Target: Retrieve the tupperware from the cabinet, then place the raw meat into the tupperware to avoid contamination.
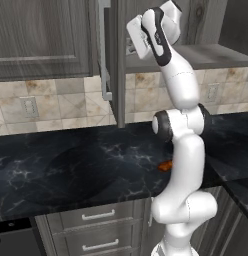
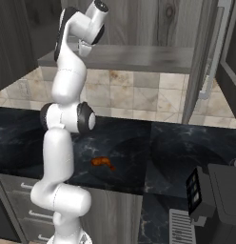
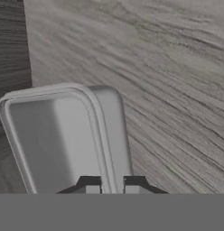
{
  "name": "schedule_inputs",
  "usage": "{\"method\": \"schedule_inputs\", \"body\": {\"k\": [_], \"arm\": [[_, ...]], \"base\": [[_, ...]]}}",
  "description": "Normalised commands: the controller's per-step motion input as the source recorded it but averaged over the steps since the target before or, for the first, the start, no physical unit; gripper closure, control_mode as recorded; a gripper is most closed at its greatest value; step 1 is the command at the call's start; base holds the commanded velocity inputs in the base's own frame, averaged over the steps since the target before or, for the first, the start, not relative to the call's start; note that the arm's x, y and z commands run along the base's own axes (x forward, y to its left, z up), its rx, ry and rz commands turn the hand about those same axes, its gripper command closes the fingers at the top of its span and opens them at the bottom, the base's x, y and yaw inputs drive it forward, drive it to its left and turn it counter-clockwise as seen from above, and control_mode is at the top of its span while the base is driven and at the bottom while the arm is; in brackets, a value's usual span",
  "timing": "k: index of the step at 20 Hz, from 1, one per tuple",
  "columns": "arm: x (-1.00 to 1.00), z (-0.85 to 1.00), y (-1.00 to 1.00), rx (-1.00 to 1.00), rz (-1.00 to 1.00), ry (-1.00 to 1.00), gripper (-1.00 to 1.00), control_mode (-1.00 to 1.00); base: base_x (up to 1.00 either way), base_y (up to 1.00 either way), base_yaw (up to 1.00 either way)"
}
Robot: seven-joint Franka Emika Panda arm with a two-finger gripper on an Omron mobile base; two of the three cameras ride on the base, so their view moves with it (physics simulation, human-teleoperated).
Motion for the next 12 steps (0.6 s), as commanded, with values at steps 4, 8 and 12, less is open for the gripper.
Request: {"method": "schedule_inputs", "body": {"k": [4, 8, 12], "arm": [[-0.18, 0.02, 0.00, 0.00, -0.03, 0.01, 1.00, -1.00], [-0.18, 0.19, 0.00, 0.00, -0.03, 0.00, 1.00, -1.00], [-0.25, 0.33, -0.01, 0.00, -0.02, 0.00, 1.00, -1.00]], "base": [[0.00, 0.00, 0.00], [0.00, 0.00, 0.00], [0.00, 0.00, 0.00]]}}
